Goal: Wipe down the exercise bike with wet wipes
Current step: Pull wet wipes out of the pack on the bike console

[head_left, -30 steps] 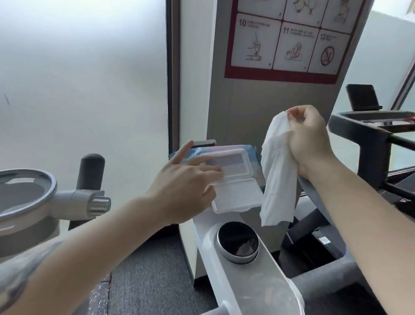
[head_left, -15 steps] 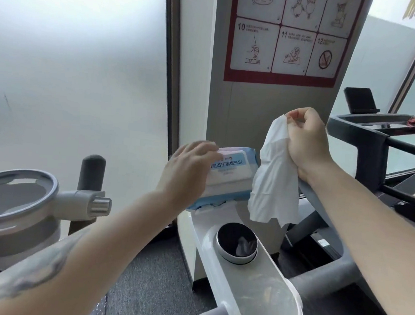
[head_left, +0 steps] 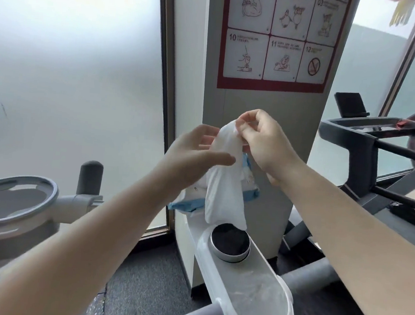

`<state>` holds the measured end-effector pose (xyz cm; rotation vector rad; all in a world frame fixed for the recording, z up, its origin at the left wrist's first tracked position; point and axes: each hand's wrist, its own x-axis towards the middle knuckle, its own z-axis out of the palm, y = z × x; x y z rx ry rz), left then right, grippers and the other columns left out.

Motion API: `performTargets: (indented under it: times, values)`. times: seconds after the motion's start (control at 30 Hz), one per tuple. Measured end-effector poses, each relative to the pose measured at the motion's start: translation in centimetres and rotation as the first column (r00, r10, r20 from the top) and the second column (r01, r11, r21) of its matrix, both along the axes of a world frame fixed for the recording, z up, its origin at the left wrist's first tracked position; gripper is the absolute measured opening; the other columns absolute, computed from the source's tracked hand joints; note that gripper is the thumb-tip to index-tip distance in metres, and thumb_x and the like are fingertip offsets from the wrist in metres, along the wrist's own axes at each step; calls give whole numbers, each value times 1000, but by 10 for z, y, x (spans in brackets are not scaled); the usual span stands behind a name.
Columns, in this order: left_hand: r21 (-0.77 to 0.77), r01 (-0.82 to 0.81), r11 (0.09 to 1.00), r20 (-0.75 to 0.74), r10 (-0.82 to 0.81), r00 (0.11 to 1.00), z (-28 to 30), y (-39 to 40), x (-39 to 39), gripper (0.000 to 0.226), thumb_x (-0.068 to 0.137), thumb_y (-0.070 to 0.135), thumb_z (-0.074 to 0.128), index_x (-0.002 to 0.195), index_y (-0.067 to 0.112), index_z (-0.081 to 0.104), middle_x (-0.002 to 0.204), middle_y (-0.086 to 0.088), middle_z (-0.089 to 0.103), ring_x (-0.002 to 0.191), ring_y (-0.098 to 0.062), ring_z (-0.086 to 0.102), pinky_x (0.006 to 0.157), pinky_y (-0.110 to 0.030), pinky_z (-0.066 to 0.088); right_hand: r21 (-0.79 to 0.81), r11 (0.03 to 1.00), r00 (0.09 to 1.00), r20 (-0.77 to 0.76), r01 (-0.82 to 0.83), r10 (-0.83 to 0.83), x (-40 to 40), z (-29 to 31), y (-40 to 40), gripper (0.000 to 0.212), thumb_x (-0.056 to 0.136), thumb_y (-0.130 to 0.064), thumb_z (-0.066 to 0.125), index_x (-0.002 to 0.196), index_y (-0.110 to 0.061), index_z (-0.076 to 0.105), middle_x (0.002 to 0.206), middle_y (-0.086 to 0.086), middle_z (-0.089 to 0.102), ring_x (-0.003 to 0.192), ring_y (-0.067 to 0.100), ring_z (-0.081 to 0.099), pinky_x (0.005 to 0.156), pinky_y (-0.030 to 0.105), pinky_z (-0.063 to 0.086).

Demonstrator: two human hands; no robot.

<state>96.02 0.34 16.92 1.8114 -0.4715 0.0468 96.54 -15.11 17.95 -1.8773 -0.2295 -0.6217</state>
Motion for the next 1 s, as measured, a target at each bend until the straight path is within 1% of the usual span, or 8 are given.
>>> performTargets:
  times: [0.1, 0.3, 0.4, 0.47, 0.57, 0.73, 0.87, 1.0]
  values:
    - [-69, -101, 993, 113, 108, 988, 2, 5, -2, 11, 88, 29, 68, 90, 18, 71, 85, 4, 71, 76, -10, 65, 67, -22, 51, 73, 988, 988, -72, -133, 138, -8, 6, 3, 13, 103, -20, 43, 95, -18, 53, 85, -6, 62, 75, 7, 63, 63, 17, 51]
    - [-144, -154, 977, -30, 151, 988, 8, 17, -1, 31, 97, 32, 57, 83, 6, 69, 64, -2, 63, 53, -13, 57, 56, -22, 48, 424, 893, 926, -256, -153, 279, -7, -10, 6, 19, 103, -23, 42, 111, -9, 53, 97, 5, 66, 82, 17, 65, 73, 33, 55]
    - [-194, -144, 970, -119, 122, 985, 6, 20, 3, 35, 98, 31, 55, 94, -3, 67, 61, -4, 59, 49, -14, 54, 53, -22, 47, 600, 700, 699, -303, -389, 648, -17, -21, 9, 53, 98, -49, 40, 131, -11, 55, 121, 7, 66, 113, 25, 63, 95, 44, 49]
    - [-243, -148, 959, -171, 108, 979, 4, 24, 6, 37, 98, 32, 55, 95, -3, 68, 74, -10, 62, 64, -20, 57, 66, -30, 48, 604, 639, 604, -304, -476, 737, -24, -31, 16, 49, 91, -40, 57, 129, -10, 58, 122, 9, 65, 109, 25, 64, 87, 42, 53]
    - [-385, -188, 904, -289, 75, 954, 4, 30, 9, 31, 99, 28, 53, 92, 3, 69, 81, -10, 68, 66, -19, 65, 63, -28, 55, 547, 713, 652, -353, -438, 671, -26, -47, 22, 33, 82, -21, 68, 114, -13, 63, 109, 8, 65, 88, 18, 65, 76, 30, 54]
    - [-318, -260, 912, -526, 59, 849, -7, 37, 8, 35, 94, 42, 56, 91, 8, 65, 73, -6, 62, 42, -13, 60, 40, -19, 49, 833, 505, 647, -260, -224, 716, -22, -51, 14, 46, 89, -36, 58, 126, -9, 62, 115, 10, 68, 93, 21, 68, 79, 35, 56]
    - [-447, -51, 893, -577, -245, 779, -14, 40, 4, 20, 81, 27, 68, 90, 10, 70, 76, -5, 70, 55, -15, 66, 54, -27, 57, 732, 658, 756, -327, -177, 567, -24, -49, 8, 42, 93, -25, 58, 127, 0, 59, 124, 23, 61, 88, 28, 66, 64, 32, 58]
    - [-405, -143, 903, -440, -55, 896, -18, 47, 8, 45, 76, 1, 73, 118, 11, 60, 100, -12, 69, 59, -12, 65, 50, -21, 51, 606, 759, 828, -280, -240, 486, -28, -44, -2, 67, 72, -10, 74, 134, -8, 48, 120, 16, 66, 98, 26, 68, 74, 33, 59]
